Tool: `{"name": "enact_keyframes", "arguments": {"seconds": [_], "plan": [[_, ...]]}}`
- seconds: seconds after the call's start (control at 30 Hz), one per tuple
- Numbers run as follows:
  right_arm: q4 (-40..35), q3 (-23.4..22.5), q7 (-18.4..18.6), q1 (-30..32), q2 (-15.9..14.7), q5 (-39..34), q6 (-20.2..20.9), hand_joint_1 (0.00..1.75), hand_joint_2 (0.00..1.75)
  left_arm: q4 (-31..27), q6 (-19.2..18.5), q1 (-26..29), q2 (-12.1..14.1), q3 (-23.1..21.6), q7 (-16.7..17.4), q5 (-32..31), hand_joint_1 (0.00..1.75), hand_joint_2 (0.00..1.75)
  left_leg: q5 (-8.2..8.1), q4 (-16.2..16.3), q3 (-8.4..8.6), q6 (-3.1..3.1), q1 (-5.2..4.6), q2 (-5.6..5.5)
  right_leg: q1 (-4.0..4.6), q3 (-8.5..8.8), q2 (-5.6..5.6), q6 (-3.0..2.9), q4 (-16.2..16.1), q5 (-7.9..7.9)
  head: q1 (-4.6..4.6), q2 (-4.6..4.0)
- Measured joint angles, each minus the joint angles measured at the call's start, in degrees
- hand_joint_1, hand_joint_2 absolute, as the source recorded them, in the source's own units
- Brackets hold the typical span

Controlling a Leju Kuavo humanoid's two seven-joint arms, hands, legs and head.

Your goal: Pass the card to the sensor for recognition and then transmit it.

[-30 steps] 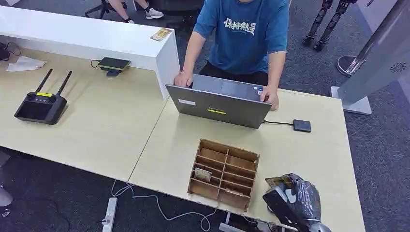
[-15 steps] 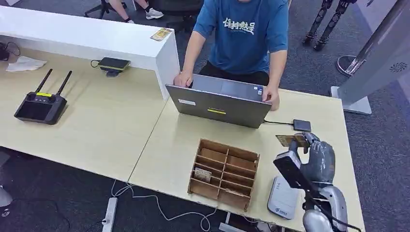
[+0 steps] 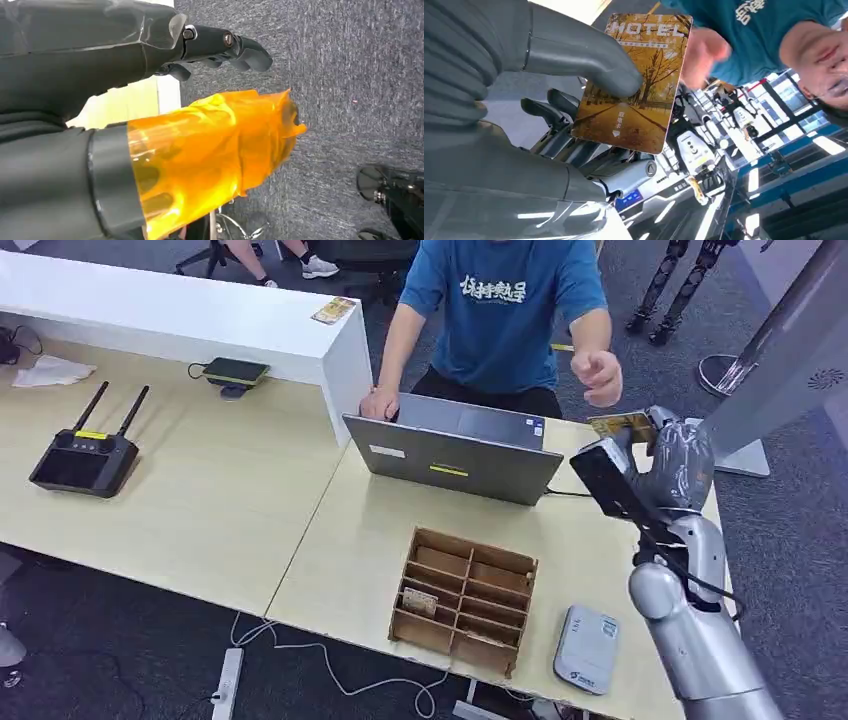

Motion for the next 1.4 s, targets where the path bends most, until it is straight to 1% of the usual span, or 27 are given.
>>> {"name": "enact_keyframes", "arguments": {"seconds": [0.1, 0.27, 0.37, 0.47, 0.63, 0.8, 1.07, 1.13, 1.4], "plan": [[4.5, 0.4, 1.4, -4.8, 1.2, 2.1, 0.3, 1.75, 1.75, 2.4, 2.1, -0.6, 1.4, 0.0, -0.6, -2.3, 0.00, 0.00, 0.00, 0.0, -0.02, 0.00, 0.00, 0.02, 0.00, -0.03, 0.02, 0.00, 0.0, 0.01, 0.02, 0.00], [14.0, 0.7, 2.9, -13.9, 3.9, 5.7, 0.2, 1.75, 1.75, 8.3, 5.7, -1.4, 4.9, 0.0, -1.1, -5.6, 0.00, 0.00, 0.12, 0.0, 0.00, -0.07, 0.02, -0.07, 0.02, -0.04, -0.05, -0.01, 0.0, 0.02, 0.02, 0.00], [19.1, 0.8, 4.2, -18.3, 5.3, 8.4, -0.3, 1.75, 1.75, 11.8, 7.8, -1.8, 7.1, 0.0, -1.2, -6.9, 0.00, 0.00, 0.13, 0.0, 0.00, -0.08, 0.02, -0.06, 0.02, -0.04, -0.03, -0.02, 0.1, 0.03, -0.02, 0.00], [23.7, 0.8, 6.0, -21.7, 6.3, 10.6, -0.4, 1.75, 1.75, 14.9, 9.2, -2.1, 8.6, 0.0, -1.2, -7.2, 0.00, 0.00, 0.13, 0.0, 0.00, -0.08, 0.02, -0.06, 0.01, -0.04, -0.04, -0.02, 0.1, 0.03, 0.02, 0.00], [28.1, 1.0, 6.7, -24.4, 7.4, 11.1, -0.5, 1.75, 1.75, 17.9, 9.6, -2.4, 10.1, 0.0, -1.2, -7.2, 0.00, 0.00, 0.13, 0.0, -0.02, -0.08, 0.01, -0.10, 0.00, -0.04, -0.07, -0.02, 0.0, 0.03, 0.00, 0.00], [32.0, 1.2, 8.9, -26.2, 7.7, 14.1, -1.3, 1.75, 1.75, 20.0, 10.9, -2.6, 11.1, -0.2, -1.1, -7.2, 0.00, 0.00, 0.13, 0.0, -0.04, -0.08, 0.00, -0.14, 0.00, -0.04, -0.09, -0.01, 0.0, 0.03, 0.00, 0.00], [35.6, 1.2, 8.9, -27.1, 8.2, 14.5, -1.8, 1.75, 1.75, 21.9, 11.5, -2.7, 11.8, -0.4, -1.0, -7.2, 0.00, 0.00, 0.12, 0.0, -0.04, -0.08, 0.01, -0.16, 0.00, -0.04, -0.10, -0.01, 0.0, 0.03, 0.00, 0.00], [36.2, 1.2, 8.8, -27.2, 8.3, 14.6, -1.9, 0.00, 1.75, 22.0, 11.6, -2.7, 11.9, -0.4, -1.0, -7.2, 0.00, 0.00, 0.12, 0.0, -0.04, -0.08, 0.01, -0.15, 0.00, -0.06, -0.09, -0.01, 0.0, 0.03, 0.00, 0.00], [37.3, 0.6, 7.1, -27.2, 8.9, 14.7, -2.9, 0.00, 1.75, 22.5, 11.8, -2.7, 12.0, -0.4, -1.0, -7.2, 0.00, 0.00, 0.12, 0.0, -0.03, -0.08, 0.01, -0.12, 0.01, -0.07, -0.07, -0.02, 0.0, 0.03, 0.00, 0.00]]}}
